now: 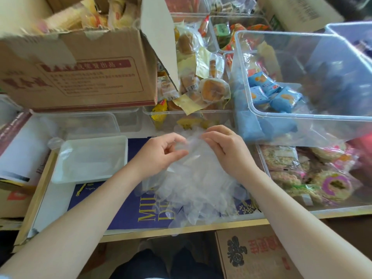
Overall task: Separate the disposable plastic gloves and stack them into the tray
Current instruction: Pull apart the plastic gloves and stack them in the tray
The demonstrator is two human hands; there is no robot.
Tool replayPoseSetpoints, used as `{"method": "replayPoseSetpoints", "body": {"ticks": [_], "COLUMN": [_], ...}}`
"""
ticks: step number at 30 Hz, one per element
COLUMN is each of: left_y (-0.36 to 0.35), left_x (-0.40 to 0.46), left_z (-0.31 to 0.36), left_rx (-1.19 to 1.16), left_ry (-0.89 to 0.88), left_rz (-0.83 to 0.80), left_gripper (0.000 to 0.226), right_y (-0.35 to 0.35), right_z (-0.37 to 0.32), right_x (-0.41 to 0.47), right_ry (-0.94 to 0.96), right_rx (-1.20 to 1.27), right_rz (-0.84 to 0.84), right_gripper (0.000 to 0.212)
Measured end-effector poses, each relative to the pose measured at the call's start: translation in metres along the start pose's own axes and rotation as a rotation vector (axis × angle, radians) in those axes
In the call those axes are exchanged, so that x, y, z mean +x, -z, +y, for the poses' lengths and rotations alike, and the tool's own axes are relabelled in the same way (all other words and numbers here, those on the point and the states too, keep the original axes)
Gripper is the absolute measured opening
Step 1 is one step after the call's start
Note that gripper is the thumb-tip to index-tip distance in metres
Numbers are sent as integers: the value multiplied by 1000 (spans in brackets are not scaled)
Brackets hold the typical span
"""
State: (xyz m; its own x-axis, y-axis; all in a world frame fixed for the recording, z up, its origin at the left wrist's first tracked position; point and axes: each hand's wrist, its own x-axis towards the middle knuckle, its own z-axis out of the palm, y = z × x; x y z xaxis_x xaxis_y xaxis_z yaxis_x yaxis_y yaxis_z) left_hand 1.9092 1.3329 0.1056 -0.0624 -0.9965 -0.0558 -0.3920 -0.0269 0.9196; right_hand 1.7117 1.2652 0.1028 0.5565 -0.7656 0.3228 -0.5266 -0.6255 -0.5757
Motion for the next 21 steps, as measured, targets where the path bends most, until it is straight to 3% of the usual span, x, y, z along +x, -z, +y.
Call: {"method": "replayPoseSetpoints", "body": {"ticks": [1,6,9,13,17,19,21], "left_y": [-2,-12,-13,-17,-6,3,9], "left_x": [1,-1,-7,-19,-32,-42,-49], "left_z": [0,-1,-2,-10,-29,-35,-43], "left_rx": [27,2,-135,-208,-124,-36,-23], "left_ry": [22,14,32,113,306,411,468], "left_rz": [8,81,176,204,4,-192,-257], "left_gripper": [6,17,24,23,16,5,4], "right_y": [2,12,15,11,-2,-9,-18], "right_z": [-2,2,6,5,7,7,6], "right_x": [1,3,4,9,9,8,7], "right_ry": [8,-31,-198,-447,-556,-564,-560], "right_rx": [42,90,140,394,570,647,719], "right_rz": [-10,62,92,-87,-224,-290,-378], "right_gripper": [31,25,17,4,18,13,10]}}
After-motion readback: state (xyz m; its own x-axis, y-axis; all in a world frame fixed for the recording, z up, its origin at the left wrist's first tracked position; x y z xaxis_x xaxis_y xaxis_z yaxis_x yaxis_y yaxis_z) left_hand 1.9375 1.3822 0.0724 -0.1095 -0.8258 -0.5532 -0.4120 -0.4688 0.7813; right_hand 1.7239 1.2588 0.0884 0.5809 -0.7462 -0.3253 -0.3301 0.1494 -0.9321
